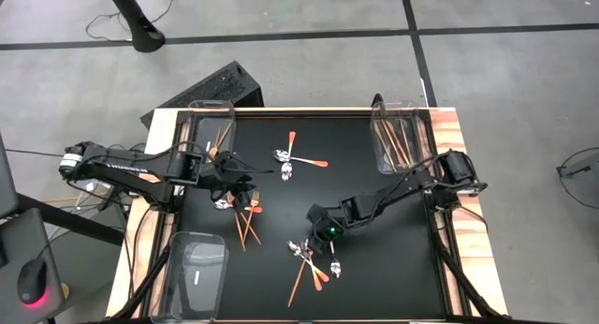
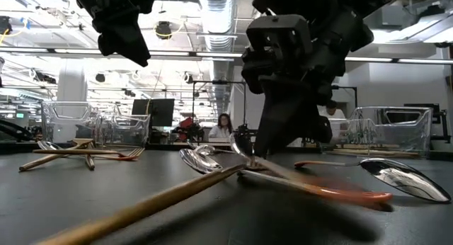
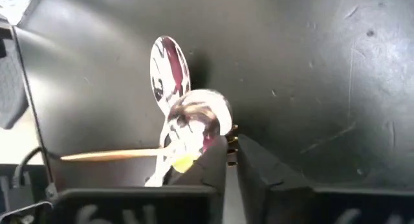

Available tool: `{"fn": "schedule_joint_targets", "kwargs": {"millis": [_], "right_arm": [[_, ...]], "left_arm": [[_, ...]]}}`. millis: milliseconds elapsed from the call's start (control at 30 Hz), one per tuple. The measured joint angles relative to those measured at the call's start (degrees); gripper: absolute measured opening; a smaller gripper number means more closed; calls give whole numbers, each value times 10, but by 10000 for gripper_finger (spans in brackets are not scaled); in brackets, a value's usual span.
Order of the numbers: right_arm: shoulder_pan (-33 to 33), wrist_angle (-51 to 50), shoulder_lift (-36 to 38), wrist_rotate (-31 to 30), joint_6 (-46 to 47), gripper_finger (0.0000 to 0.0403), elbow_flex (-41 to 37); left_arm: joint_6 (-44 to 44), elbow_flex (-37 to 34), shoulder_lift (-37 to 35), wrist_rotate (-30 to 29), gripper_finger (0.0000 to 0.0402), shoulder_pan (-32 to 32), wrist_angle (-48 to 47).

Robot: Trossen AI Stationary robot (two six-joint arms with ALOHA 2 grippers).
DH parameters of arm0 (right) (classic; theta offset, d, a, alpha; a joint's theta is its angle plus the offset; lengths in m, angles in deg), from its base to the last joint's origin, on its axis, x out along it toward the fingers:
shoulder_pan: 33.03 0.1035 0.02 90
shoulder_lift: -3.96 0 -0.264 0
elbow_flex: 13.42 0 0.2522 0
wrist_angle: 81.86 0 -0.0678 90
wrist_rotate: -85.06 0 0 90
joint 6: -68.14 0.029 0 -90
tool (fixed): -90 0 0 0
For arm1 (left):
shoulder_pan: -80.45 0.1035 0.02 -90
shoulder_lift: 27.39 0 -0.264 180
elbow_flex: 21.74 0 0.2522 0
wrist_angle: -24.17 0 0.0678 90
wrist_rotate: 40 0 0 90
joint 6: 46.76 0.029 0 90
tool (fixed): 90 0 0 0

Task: Sort silverware by color (type)
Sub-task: Put the gold fork into the top left transparent bin

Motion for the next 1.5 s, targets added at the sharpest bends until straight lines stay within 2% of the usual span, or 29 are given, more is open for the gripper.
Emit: {"fn": "schedule_joint_targets", "kwargs": {"millis": [67, 300, 500, 633, 800, 933, 1300, 1500], "right_arm": [[-5, 3, 0, 6, -3, 16, 0], [-7, -12, 13, 12, 1, 6, 1], [-7, -176, 60, 6, 8, 5, 56], [-22, -301, 77, 3, 55, 6, 97], [-59, -335, 77, -3, 81, 13, 109], [-83, -337, 77, -6, 84, 46, 110], [-96, -412, 66, 17, 145, 192, 110], [-74, -363, 42, 29, 154, 227, 109]], "left_arm": [[0, 0, 0, 0, 120, 0, 0], [0, 0, 0, 0, 120, 0, 0], [2, 0, 0, 0, 120, 0, 0], [6, 0, 0, -18, 120, 0, 3], [7, 0, 0, -53, 120, 1, 30], [19, 0, 2, -53, 120, 7, 57], [-5, 0, 2, -40, 121, 11, 58], [-9, 0, 2, -42, 121, 11, 59]]}}
